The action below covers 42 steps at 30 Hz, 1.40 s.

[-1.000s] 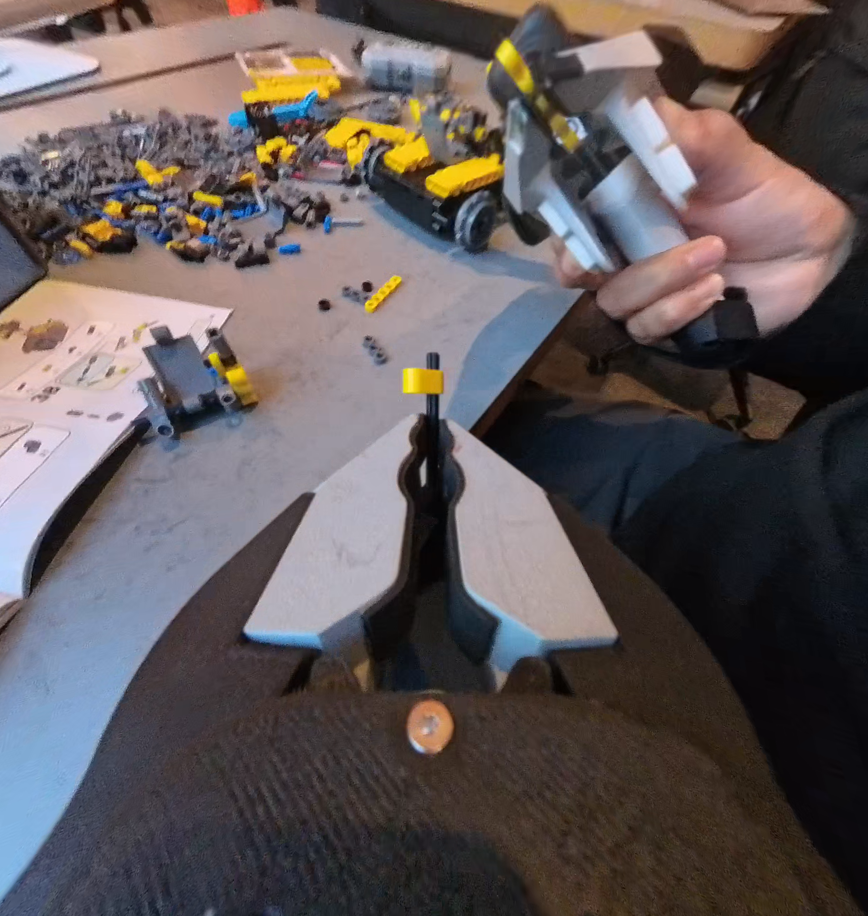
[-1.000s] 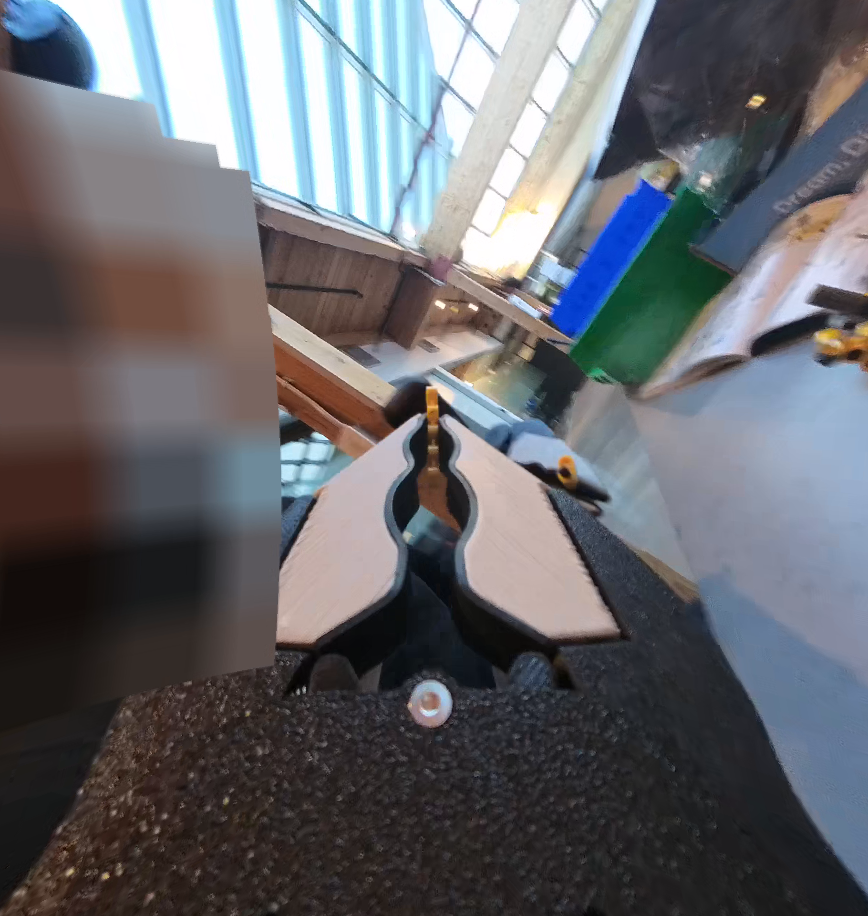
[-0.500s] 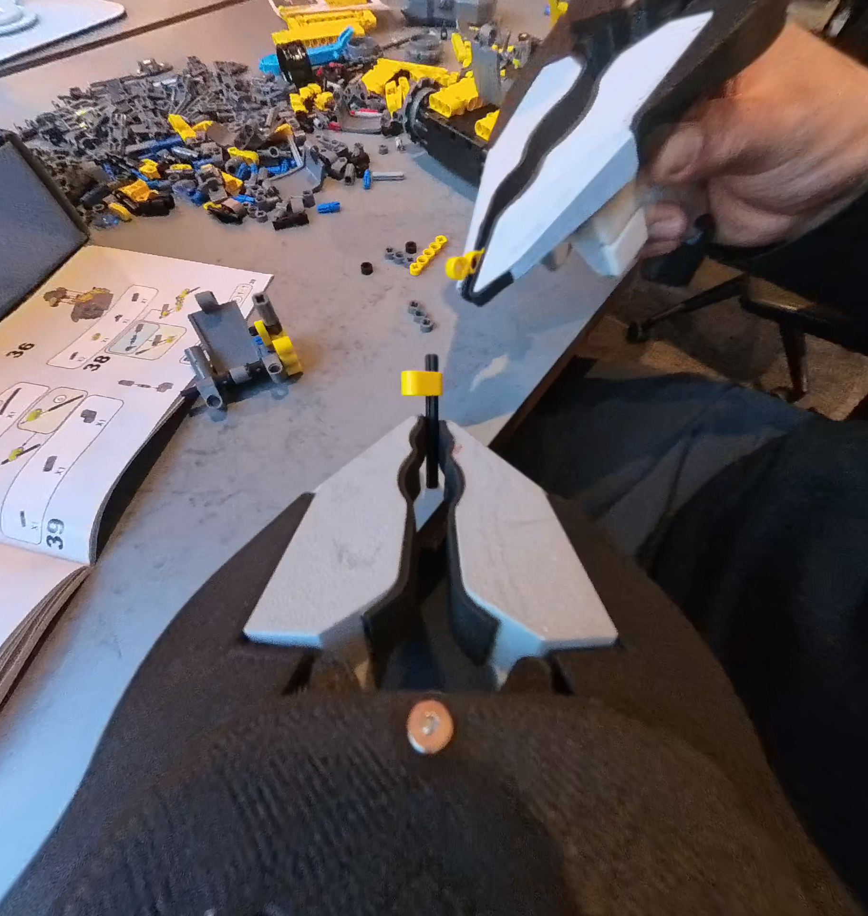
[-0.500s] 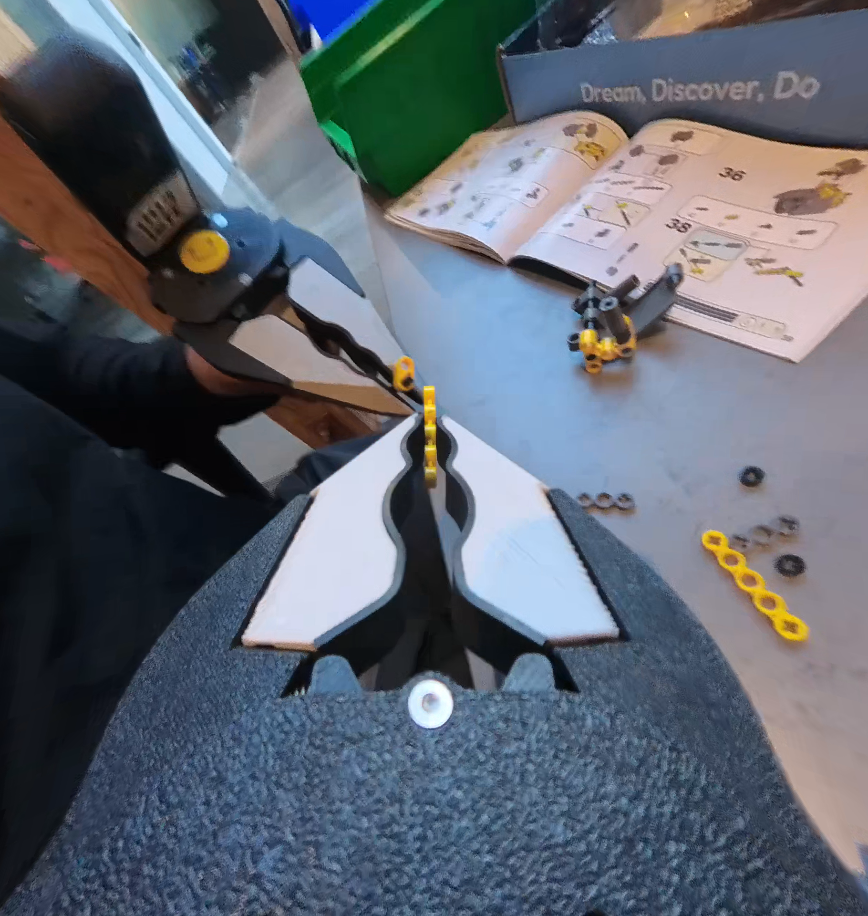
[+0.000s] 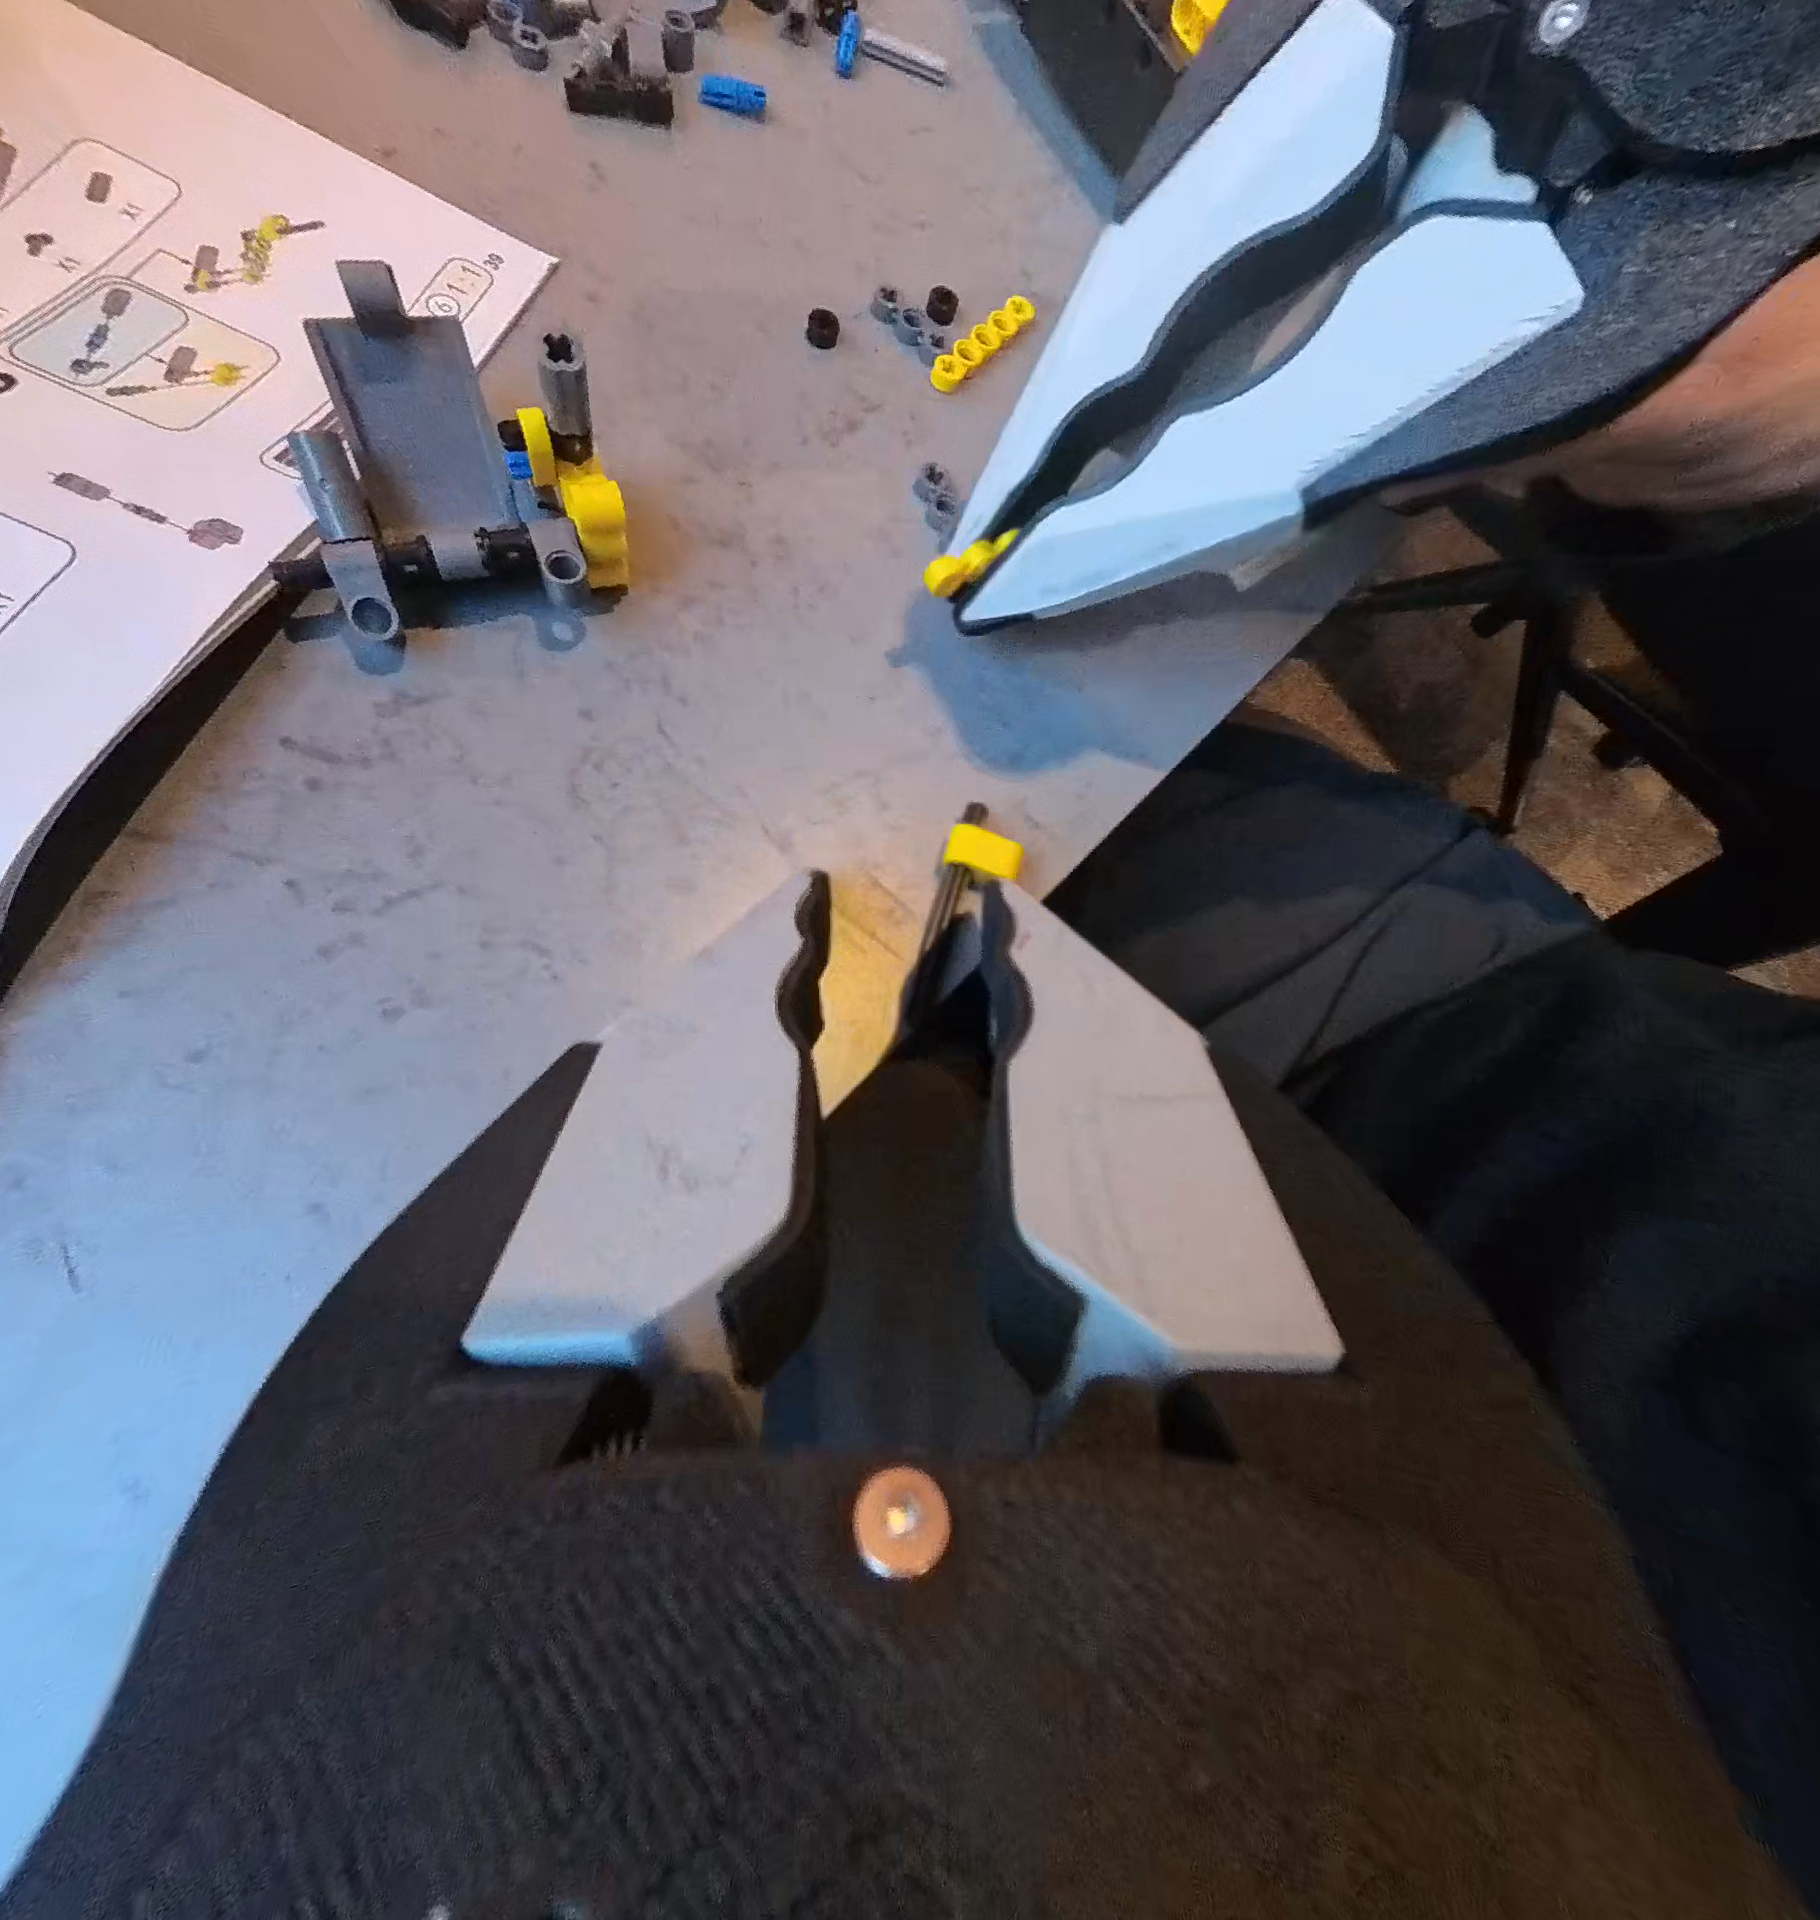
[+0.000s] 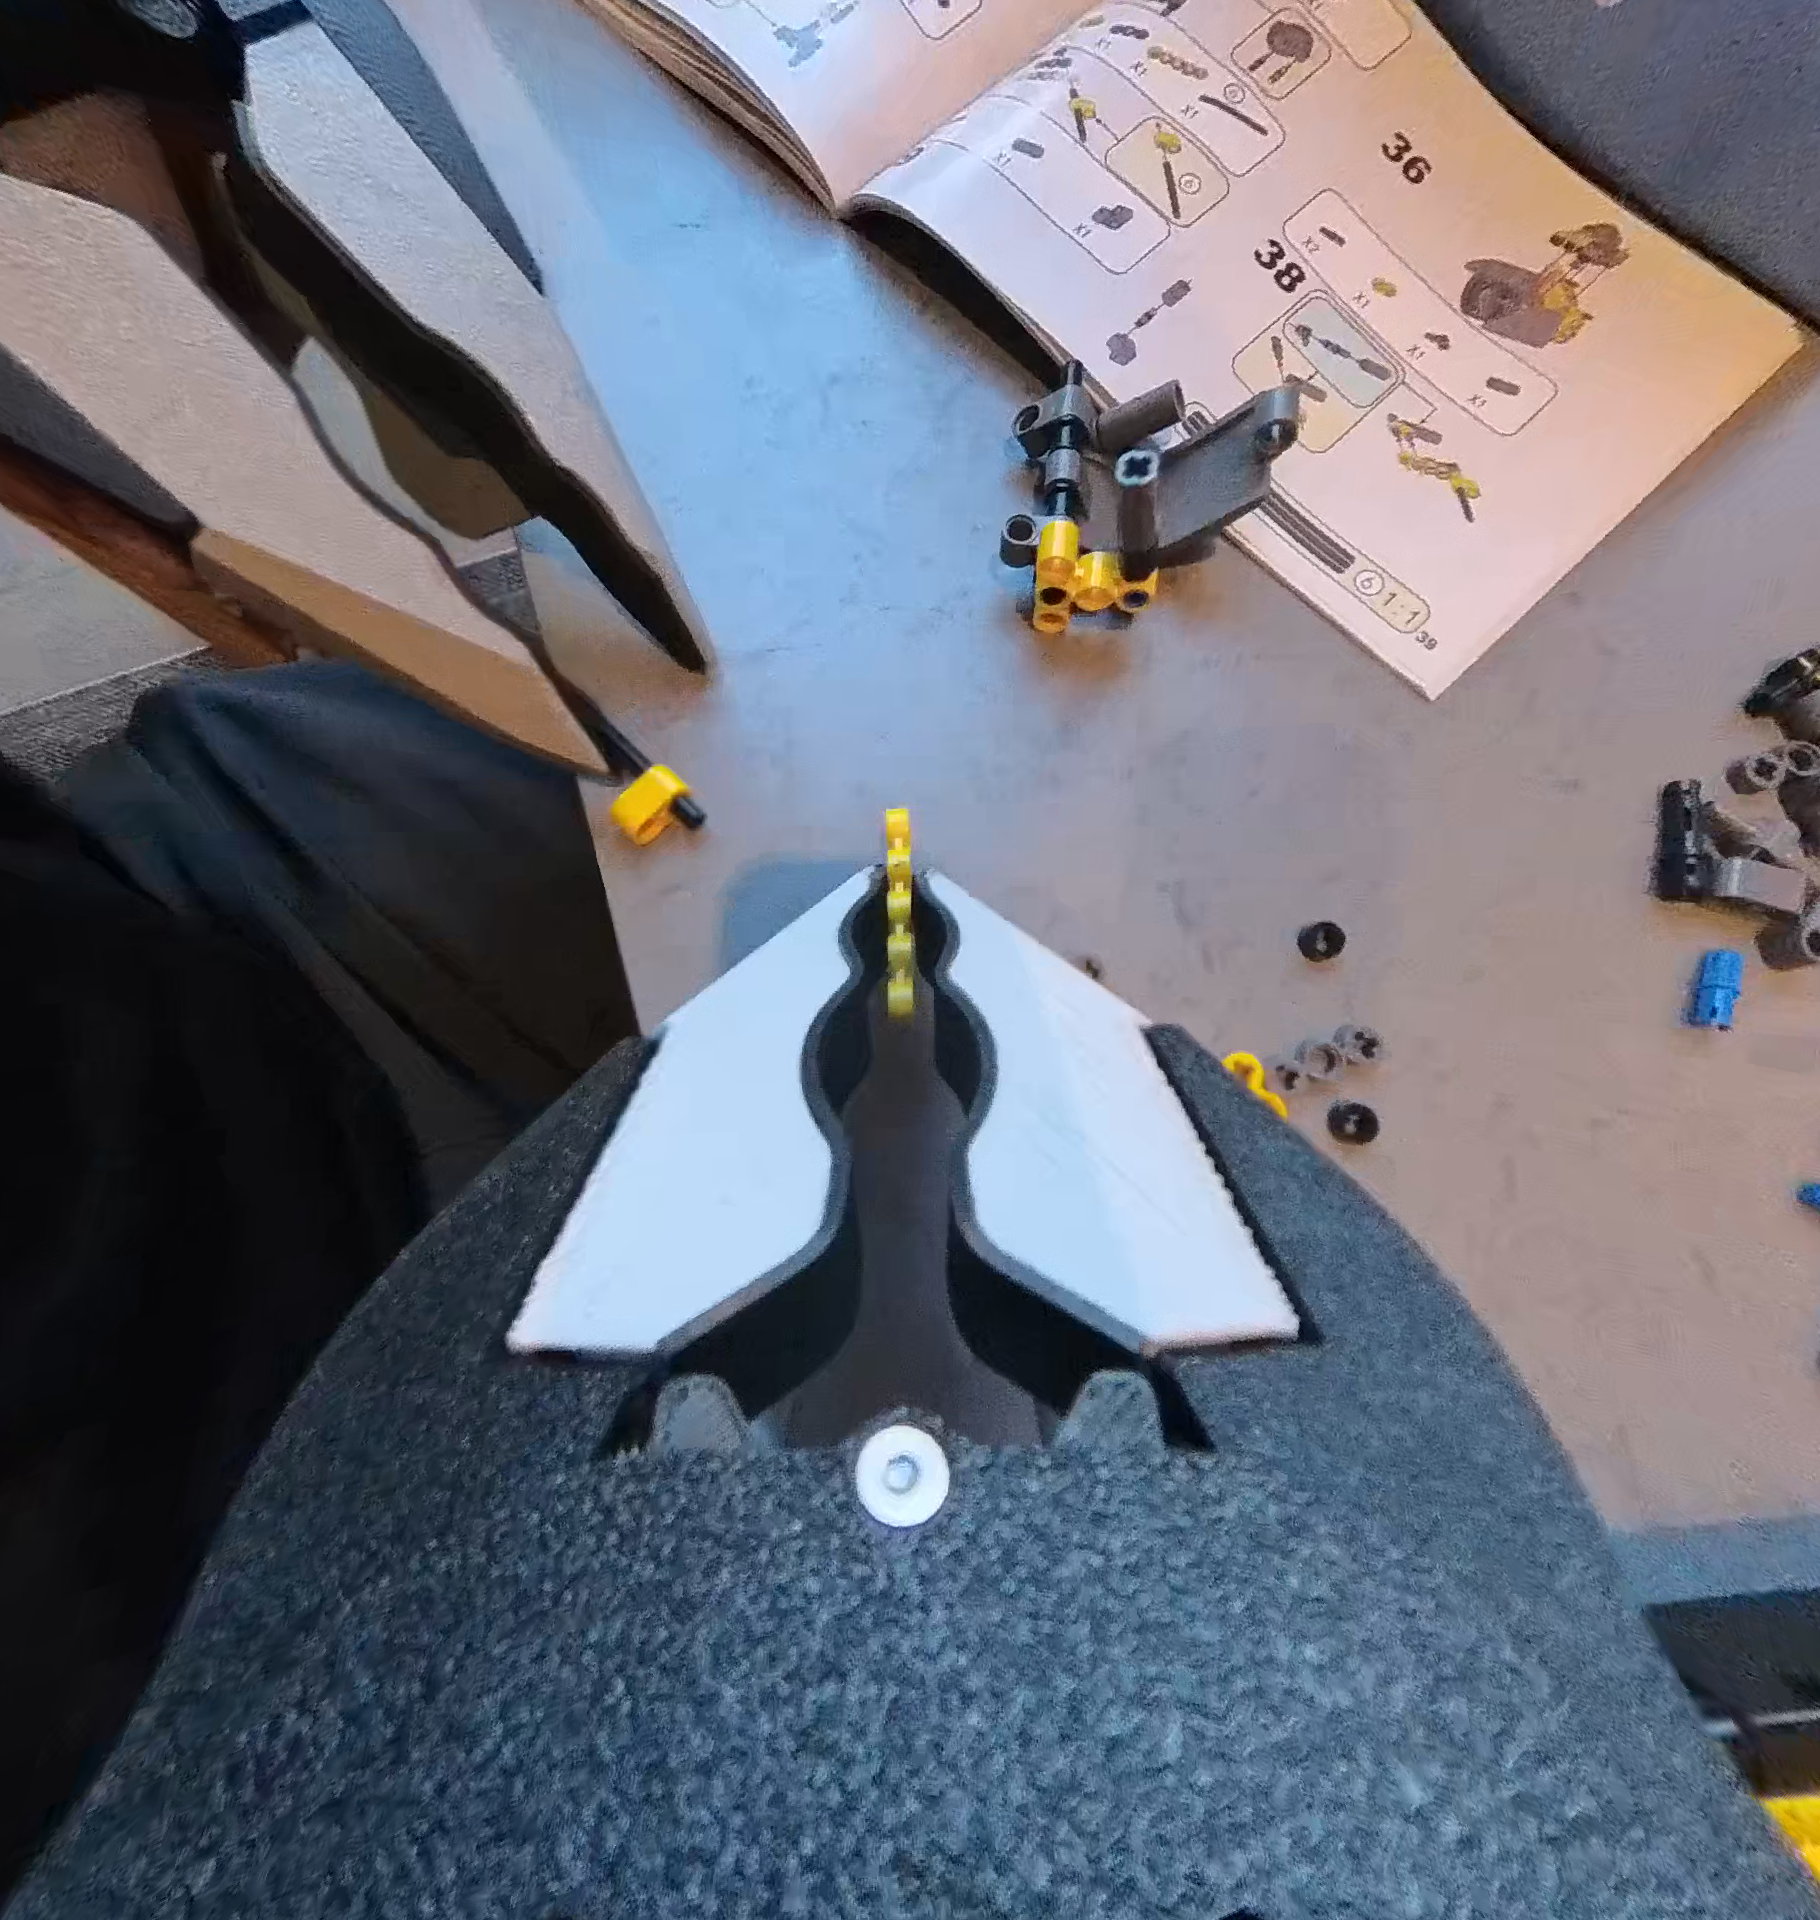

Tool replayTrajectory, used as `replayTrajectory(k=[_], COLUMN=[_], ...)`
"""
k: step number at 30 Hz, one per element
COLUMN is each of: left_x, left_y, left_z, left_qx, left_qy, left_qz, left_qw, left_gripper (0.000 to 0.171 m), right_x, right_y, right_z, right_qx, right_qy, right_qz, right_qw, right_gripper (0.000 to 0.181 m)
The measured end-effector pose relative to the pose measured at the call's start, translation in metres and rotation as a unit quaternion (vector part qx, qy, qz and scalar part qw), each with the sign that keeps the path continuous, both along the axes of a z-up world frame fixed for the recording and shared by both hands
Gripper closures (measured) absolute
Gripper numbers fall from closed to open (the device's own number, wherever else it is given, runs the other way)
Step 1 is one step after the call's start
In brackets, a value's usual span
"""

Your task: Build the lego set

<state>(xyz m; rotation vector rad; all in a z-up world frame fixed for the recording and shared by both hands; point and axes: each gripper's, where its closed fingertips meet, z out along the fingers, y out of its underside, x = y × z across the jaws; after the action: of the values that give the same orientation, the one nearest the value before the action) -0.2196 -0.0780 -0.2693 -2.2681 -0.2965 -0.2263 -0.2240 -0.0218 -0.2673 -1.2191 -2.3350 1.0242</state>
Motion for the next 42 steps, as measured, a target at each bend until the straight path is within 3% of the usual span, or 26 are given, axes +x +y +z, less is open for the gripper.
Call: replayTrajectory(k=[7,11,19,26,32,38,42], left_x=[0.01,0.007,0.015,0.018,0.017,0.017,0.022], left_y=[-0.008,-0.011,-0.002,0.0,-0.012,-0.016,-0.013], left_z=[0.0,-0.004,-0.004,-0.003,-0.002,-0.002,-0.001], left_qx=[-0.013,-0.026,-0.005,0.005,-0.004,0.007,0.011], left_qy=[0.055,0.084,0.067,0.048,0.055,0.043,0.024], left_qz=[-0.022,-0.024,-0.026,-0.018,-0.005,0.001,-0.001], left_qw=[0.998,0.996,0.997,0.999,0.998,0.999,1.0], left_gripper=[0.144,0.154,0.167,0.164,0.155,0.154,0.152], right_x=[0.0,0.0,0.015,0.026,0.021,0.015,0.007], right_y=[-0.006,-0.01,0.008,0.023,0.019,0.008,-0.001], right_z=[0.002,0.0,0.007,0.009,-0.005,-0.009,-0.008], right_qx=[-0.004,0.003,-0.028,-0.034,0.02,0.006,-0.002], right_qy=[0.024,0.016,0.003,-0.001,-0.008,-0.025,-0.025], right_qz=[0.022,0.029,0.014,0.001,0.032,0.059,0.062], right_qw=[0.999,0.999,1.0,0.999,0.999,0.998,0.998], right_gripper=[0.172,0.169,0.158,0.158,0.159,0.174,0.174])
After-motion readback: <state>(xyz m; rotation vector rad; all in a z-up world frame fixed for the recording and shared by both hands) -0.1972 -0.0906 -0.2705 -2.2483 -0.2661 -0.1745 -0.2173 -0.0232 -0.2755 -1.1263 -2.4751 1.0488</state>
